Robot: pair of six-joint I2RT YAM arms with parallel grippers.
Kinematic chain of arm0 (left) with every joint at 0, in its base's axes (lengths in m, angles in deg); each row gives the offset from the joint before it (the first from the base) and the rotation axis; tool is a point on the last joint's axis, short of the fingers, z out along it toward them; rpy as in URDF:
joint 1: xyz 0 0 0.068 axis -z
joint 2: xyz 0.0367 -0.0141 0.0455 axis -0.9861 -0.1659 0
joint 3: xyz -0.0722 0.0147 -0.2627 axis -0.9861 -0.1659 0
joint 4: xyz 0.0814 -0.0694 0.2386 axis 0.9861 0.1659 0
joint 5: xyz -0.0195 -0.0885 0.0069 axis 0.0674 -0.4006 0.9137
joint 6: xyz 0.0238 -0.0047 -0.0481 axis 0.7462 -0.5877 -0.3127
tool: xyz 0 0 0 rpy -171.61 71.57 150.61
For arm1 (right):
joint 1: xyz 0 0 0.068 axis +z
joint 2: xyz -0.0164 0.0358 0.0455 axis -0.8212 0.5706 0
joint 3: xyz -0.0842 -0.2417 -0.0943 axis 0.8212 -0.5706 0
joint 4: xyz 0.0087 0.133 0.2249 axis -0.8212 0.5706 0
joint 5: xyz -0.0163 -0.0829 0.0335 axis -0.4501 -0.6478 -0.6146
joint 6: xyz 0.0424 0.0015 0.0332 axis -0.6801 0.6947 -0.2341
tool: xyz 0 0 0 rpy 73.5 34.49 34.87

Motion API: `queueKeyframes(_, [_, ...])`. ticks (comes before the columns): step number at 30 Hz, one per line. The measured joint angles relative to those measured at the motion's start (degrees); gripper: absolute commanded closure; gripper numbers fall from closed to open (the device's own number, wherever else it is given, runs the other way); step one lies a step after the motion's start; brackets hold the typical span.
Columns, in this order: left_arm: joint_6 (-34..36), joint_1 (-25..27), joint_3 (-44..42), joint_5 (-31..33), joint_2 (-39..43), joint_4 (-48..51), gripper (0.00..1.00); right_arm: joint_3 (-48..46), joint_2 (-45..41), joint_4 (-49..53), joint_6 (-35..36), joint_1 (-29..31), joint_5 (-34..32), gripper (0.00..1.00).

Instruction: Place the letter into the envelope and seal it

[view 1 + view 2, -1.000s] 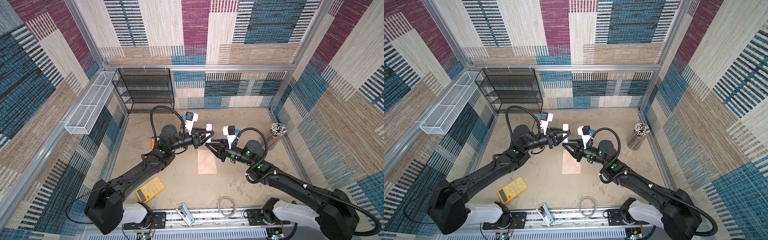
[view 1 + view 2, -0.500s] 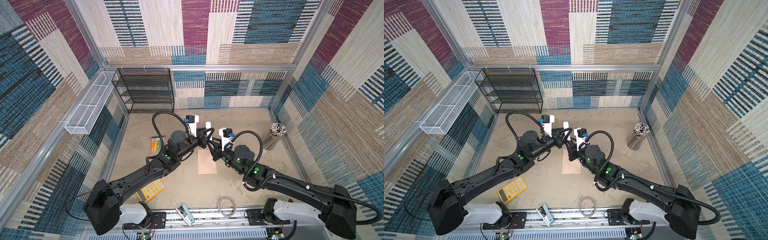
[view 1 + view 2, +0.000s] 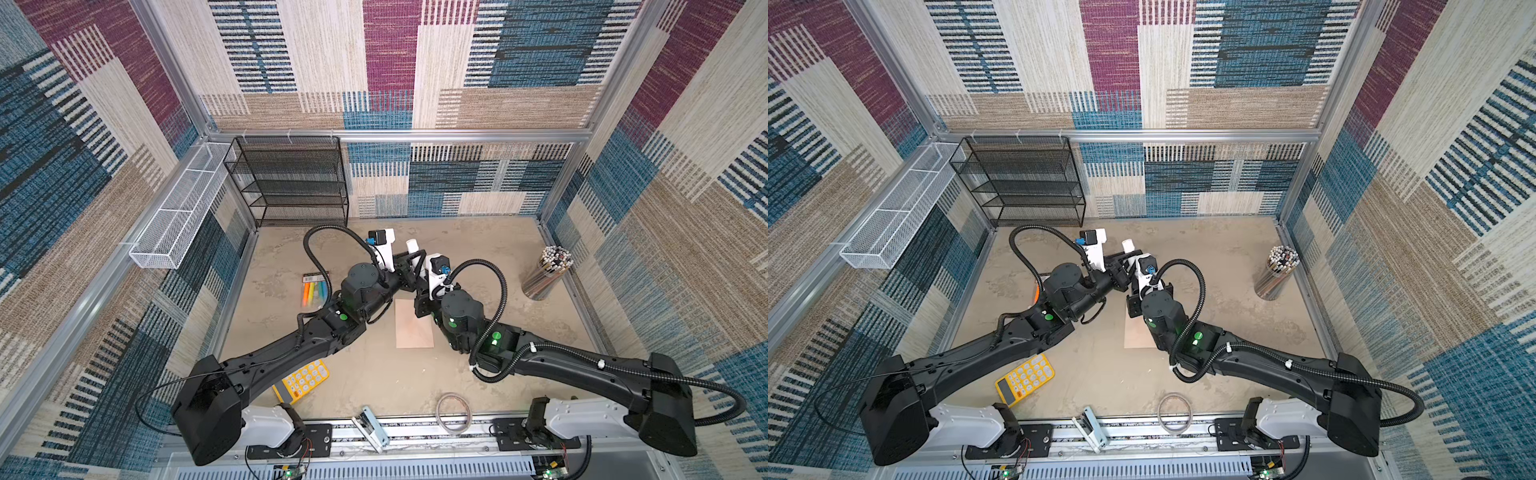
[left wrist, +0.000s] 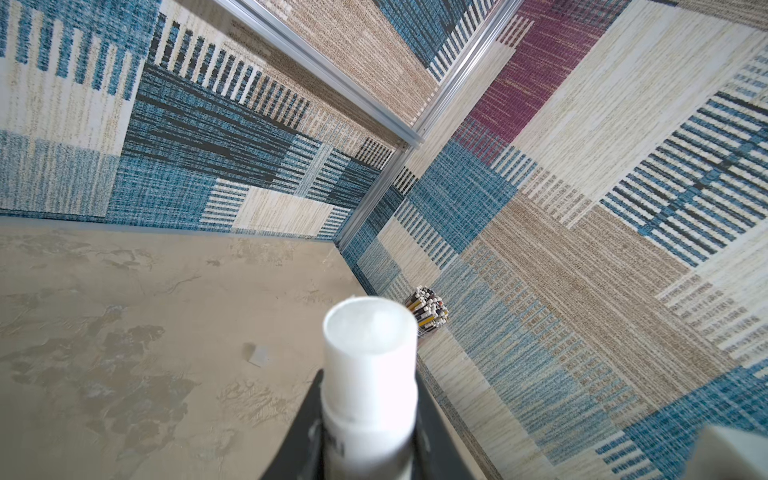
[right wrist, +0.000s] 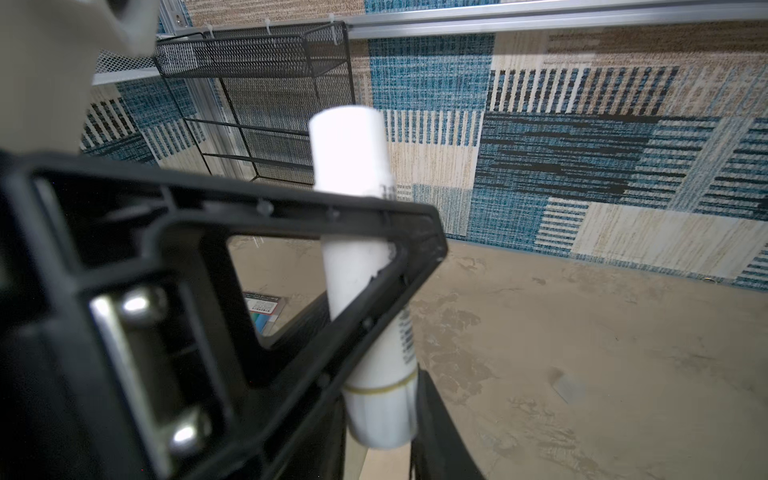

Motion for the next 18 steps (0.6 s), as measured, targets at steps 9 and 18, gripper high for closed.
queueKeyframes(9, [2.3, -0.4, 1.0, -3.7, 1.7, 6.3, 1.0, -7.3, -5.1, -5.6, 2.1, 0.3, 5.5, 0.57])
queueKeyframes(18, [2.3, -5.9, 1.4, -10.4, 2.6, 11.1, 1.0, -14.7, -14.2, -11.3, 4.0, -2.2, 17.4, 0.41])
